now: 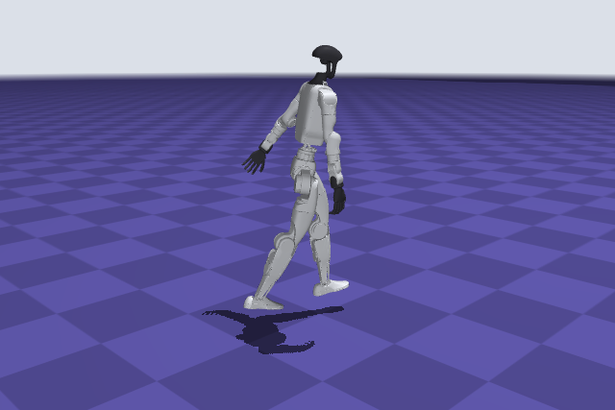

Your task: Stand up

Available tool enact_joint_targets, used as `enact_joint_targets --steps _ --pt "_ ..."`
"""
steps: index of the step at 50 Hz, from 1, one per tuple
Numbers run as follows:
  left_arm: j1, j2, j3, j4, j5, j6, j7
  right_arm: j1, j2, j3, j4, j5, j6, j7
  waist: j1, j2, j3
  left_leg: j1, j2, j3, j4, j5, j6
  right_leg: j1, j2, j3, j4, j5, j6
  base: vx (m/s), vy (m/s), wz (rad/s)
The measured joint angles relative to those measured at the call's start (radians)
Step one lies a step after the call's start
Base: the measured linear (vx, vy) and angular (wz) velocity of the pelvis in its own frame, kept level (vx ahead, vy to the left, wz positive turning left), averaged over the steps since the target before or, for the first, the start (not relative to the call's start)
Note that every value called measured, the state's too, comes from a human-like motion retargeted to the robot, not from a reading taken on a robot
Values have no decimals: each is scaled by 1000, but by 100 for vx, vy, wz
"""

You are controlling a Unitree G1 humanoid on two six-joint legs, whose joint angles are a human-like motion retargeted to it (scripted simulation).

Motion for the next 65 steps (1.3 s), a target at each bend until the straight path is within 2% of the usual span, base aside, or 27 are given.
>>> enact_joint_targets --steps 4,8,10,12,14,18,20,23,28,31,32,33,35,37,39,41,42,44,45,47,48,50,53,57,60,61,65 --pt "8 8 35 47 -30 24 -26 53 13 -7 15 -24 29 7 -16 11 -37 29 54 -64 42 14 -89 2 55 0 111 187 -6 63 24 -22" --pt "-60 -4 -14 56 -66 39 -28 121 6 -6 39 -2 40 19 -26 36 -47 118 87 -35 47 -45 -79 -72 95 -74 360 491 -14 60 28 -7" --pt "-110 -19 -60 51 -84 39 -23 146 -5 -1 43 -3 40 31 -45 55 -62 155 89 -38 32 -66 -67 -155 71 -168 511 530 -35 49 30 2" --pt "-188 -35 -106 34 -78 44 -22 165 -14 -10 46 -18 41 30 -54 65 -68 191 84 -61 21 -85 -61 -243 73 -208 646 478 -32 49 28 -3" --pt "-282 -46 -148 9 -60 44 -25 178 -21 -26 55 -24 45 20 -59 70 -62 232 82 -59 13 -102 -62 -330 131 -193 739 382 -4 49 22 7" --pt "-442 -74 -215 -69 -39 9 -35 202 -34 -65 81 -18 59 16 -114 71 -54 312 52 -71 -19 -121 -73 -487 196 -139 746 316 139 54 26 63" --pt "-511 -94 -236 -124 -41 -23 -44 212 -41 -87 94 -17 64 23 -152 64 -53 344 28 -74 -29 -136 -80 -551 169 -127 665 280 210 41 18 77" --pt "-587 -116 -266 -203 -65 -79 -43 234 -51 -102 108 -16 69 29 -200 41 -51 408 -18 -84 -49 -150 -98 -592 64 -158 431 290 284 66 24 61" --pt "-657 -133 -292 -304 -103 -159 -18 267 -62 -138 131 -23 88 22 -283 -28 -29 564 -105 -107 -78 -172 -149 -574 -61 -172 -30 312 479 73 10 75" --pt "-664 -126 -305 -321 -116 -184 7 286 -58 -162 139 -20 92 26 -294 -27 -27 633 -79 -147 -56 -169 -215 -558 -25 -251 -145 297 488 87 -12 38" --pt "-663 -126 -309 -318 -117 -189 13 292 -59 -170 139 -17 92 29 -290 -24 -34 642 -81 -157 -48 -154 -230 -556 -28 -281 -146 302 474 96 21 19" --pt "-660 -130 -313 -310 -113 -189 18 298 -63 -178 139 -14 94 30 -290 -17 -48 641 -101 -171 -44 -123 -232 -559 -54 -286 -124 319 430 89 32 34" --pt "-641 -133 -315 -282 -102 -182 22 308 -67 -189 140 -9 102 29 -286 -5 -74 648 -100 -186 -22 -56 -267 -563 -37 -243 -80 344 346 86 19 43" --pt "-606 -132 -311 -230 -85 -162 20 314 -68 -200 145 -8 111 24 -290 4 -95 659 -96 -190 24 63 -310 -544 1 -55 -73 399 304 102 1 52" --pt "-564 -136 -313 -174 -68 -132 22 313 -70 -211 151 -7 118 26 -276 11 -110 650 -109 -193 96 225 -345 -538 -13 -70 -23 381 274 74 14 40" --pt "-515 -141 -302 -104 -48 -95 32 296 -74 -216 153 -8 133 36 -253 -9 -119 598 -158 -164 225 407 -351 -520 -62 -78 23 339 260 82 18 4" --pt "-488 -138 -289 -69 -39 -78 35 283 -72 -213 150 -9 140 41 -236 -27 -117 562 -183 -143 309 467 -351 -496 -81 -70 30 318 248 92 3 -59" --pt "-434 -117 -258 2 -26 -48 27 250 -57 -194 133 -9 143 39 -201 -61 -107 470 -197 -95 506 495 -351 -428 -103 -58 23 286 217 73 0 -65" --pt "-404 -104 -242 34 -19 -33 15 229 -48 -181 122 -5 138 34 -193 -69 -103 414 -182 -79 606 495 -351 -396 -101 -45 18 273 201 70 -4 -39" --pt "-348 -86 -211 49 -2 -14 -5 193 -30 -160 107 1 125 27 -176 -61 -95 344 -129 -80 714 367 -327 -349 -75 -55 3 263 170 69 -6 -35" --pt "-314 -81 -192 48 6 -8 -12 170 -23 -151 96 1 119 27 -164 -61 -91 305 -103 -53 746 322 -273 -327 -69 -55 1 254 155 63 1 -44" --pt "-245 -76 -156 38 7 -11 -14 124 -9 -131 72 -3 104 29 -135 -62 -84 227 -103 -47 750 277 -205 -284 -50 -25 -8 239 127 61 9 -64" --pt "-155 -75 -126 24 -28 -23 3 70 7 -91 32 0 65 28 -82 -45 -82 130 -110 -69 638 206 -162 -221 -19 -15 -26 219 87 61 13 -71" --pt "-79 -75 -77 31 -49 -19 18 12 21 -48 -10 0 15 19 -18 0 -79 66 -77 -92 335 174 -98 -135 45 16 -38 184 37 63 19 -61" --pt "-55 -73 -48 46 -56 -11 14 -15 35 -39 -24 -8 -2 7 16 40 -70 68 -38 -94 61 195 -71 -60 102 52 -37 152 3 60 18 -39" --pt "-50 -71 -43 49 -58 -10 11 -20 40 -40 -22 -9 -6 3 14 48 -74 64 -34 -47 -25 177 -72 -32 113 45 -40 139 -10 62 17 8" --pt "-43 -70 -31 47 -62 -9 8 -19 56 -35 0 -13 -11 4 6 53 -103 70 -30 118 -165 59 -133 26 135 37 -25 123 -30 71 20 12"
